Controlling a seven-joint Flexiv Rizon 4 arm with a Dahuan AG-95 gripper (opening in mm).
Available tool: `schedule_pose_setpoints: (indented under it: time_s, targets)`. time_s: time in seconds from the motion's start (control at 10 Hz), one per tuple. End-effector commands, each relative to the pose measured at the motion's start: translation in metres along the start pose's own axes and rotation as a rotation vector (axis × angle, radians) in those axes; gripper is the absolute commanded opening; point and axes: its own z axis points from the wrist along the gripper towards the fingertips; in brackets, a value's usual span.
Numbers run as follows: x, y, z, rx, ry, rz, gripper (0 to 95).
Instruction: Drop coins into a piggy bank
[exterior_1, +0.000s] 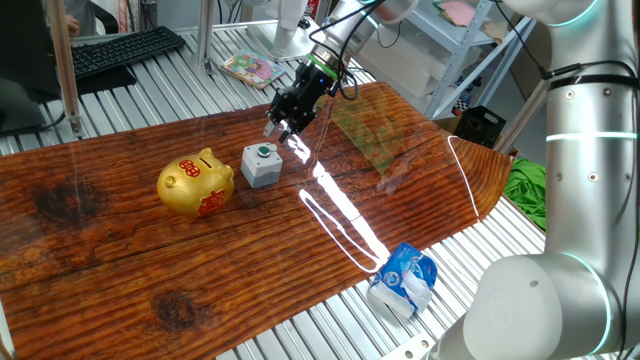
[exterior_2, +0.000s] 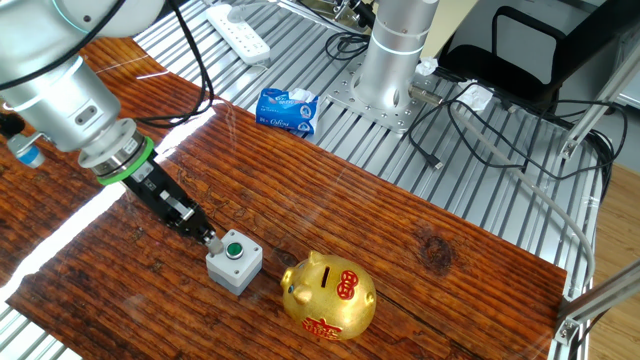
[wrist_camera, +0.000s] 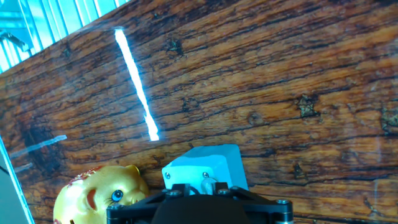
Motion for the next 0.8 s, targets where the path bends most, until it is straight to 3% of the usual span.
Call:
schedule_pose_setpoints:
  time_s: [0.1,0.4,0.8]
  targets:
    - [0.001,-0.001,0.001,0.002,0.002,-0.024,19.0]
    - [0.004,-0.006,0.002,0.002,0.008,-0.043,19.0]
    - [0.008,-0.018,0.001,-0.007,-0.01,-0.069,19.0]
